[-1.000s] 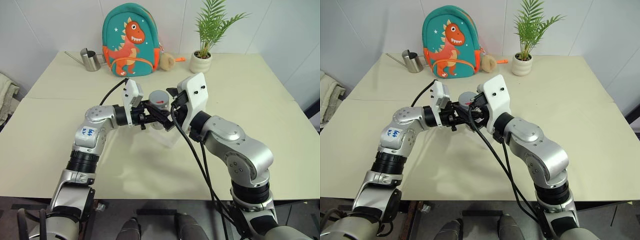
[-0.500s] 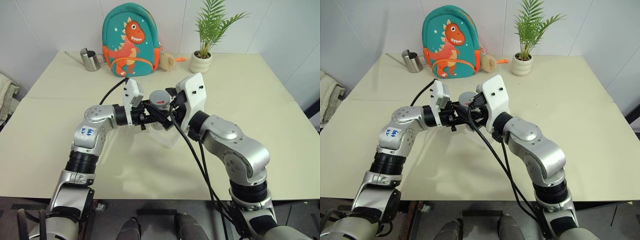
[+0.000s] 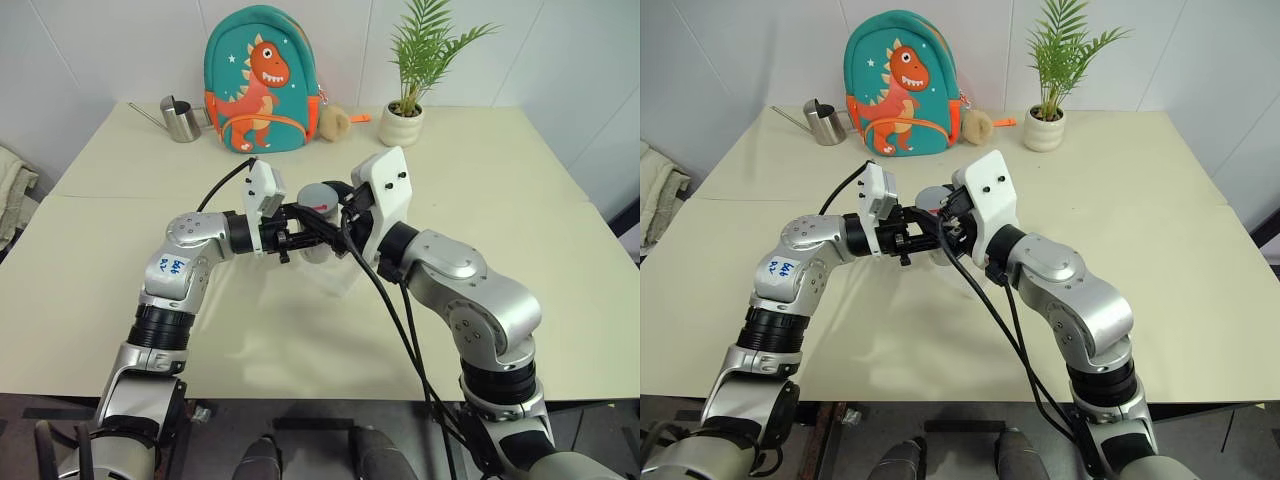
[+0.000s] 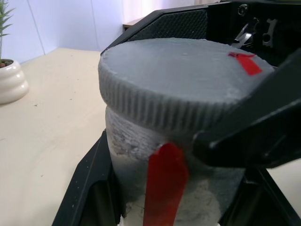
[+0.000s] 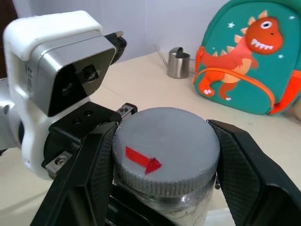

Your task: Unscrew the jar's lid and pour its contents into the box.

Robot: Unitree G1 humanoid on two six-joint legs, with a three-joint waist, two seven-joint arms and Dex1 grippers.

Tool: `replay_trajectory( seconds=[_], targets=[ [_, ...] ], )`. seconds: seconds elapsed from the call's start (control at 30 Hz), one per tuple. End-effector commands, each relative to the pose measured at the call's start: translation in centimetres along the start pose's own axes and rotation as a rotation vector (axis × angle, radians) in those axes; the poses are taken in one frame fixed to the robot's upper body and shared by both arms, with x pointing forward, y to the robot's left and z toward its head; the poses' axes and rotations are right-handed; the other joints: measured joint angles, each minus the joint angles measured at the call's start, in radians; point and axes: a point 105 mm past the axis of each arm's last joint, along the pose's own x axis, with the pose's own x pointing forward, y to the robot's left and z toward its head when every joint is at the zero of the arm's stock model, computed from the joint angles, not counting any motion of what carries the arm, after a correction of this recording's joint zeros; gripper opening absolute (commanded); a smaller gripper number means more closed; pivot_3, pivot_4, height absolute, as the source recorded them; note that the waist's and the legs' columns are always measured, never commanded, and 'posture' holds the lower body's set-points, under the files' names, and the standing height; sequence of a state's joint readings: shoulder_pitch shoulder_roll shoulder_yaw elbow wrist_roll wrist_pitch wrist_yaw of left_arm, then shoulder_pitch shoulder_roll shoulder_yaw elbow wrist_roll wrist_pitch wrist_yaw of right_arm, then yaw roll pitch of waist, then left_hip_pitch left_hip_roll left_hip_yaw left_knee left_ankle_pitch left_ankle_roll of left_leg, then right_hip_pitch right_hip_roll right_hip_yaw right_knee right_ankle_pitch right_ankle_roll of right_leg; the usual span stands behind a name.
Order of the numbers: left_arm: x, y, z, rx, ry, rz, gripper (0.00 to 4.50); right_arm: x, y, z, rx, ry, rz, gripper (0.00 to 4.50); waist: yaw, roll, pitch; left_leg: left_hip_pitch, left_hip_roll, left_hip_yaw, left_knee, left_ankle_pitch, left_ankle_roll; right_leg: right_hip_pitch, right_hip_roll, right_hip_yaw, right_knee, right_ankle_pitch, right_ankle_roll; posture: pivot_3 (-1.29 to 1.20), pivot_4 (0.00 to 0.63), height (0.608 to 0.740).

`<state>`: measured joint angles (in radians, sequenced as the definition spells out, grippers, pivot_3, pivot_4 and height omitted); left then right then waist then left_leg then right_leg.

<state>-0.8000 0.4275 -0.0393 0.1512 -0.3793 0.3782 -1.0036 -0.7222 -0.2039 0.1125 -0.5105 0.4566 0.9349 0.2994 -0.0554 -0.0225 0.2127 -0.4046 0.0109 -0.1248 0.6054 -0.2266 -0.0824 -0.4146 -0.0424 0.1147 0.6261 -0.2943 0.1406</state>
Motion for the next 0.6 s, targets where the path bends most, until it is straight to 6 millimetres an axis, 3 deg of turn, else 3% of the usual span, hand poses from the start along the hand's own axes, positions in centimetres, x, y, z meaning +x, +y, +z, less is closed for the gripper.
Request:
replay_trajectory(
  seconds=[0.03,0.13,0.33,0.6],
  targets=[
    [-0.6,-0.3,0.1,0.018,0.006,-0.042,1.93,-0.5,2.9,2.2,-0.023,-0.06,0.215,2.89,0.0,0.0,0.0,0.0,0.0,0.0,0.0,0.0,0.0,0.0,0.0,0.0,0.0,0.0,0.0,0.0,0.15,0.74],
    [-1.1,-0.7,-0.2,0.034,0.03,-0.12,1.93,-1.3,4.4,2.7,-0.023,-0.042,0.388,2.89,0.0,0.0,0.0,0.0,0.0,0.0,-0.001,0.0,0.0,0.0,0.0,0.0,0.0,0.0,0.0,0.0,0.15,0.74],
    [-1.8,-0.5,0.1,0.067,0.031,-0.202,1.93,-2.6,5.4,3.4,-0.032,-0.029,0.583,2.89,0.0,0.0,0.0,0.0,0.0,0.0,-0.001,0.0,0.0,0.0,0.0,-0.001,-0.001,-0.001,-0.001,0.0,0.15,0.74],
    [-2.0,-0.6,1.5,0.075,-0.047,-0.282,1.93,-2.6,4.9,3.2,-0.062,-0.012,0.633,2.89,-0.001,0.0,0.0,0.0,0.001,0.0,-0.002,0.0,0.0,0.0,0.0,-0.001,-0.001,-0.001,-0.001,0.0,0.15,0.74]
  ],
)
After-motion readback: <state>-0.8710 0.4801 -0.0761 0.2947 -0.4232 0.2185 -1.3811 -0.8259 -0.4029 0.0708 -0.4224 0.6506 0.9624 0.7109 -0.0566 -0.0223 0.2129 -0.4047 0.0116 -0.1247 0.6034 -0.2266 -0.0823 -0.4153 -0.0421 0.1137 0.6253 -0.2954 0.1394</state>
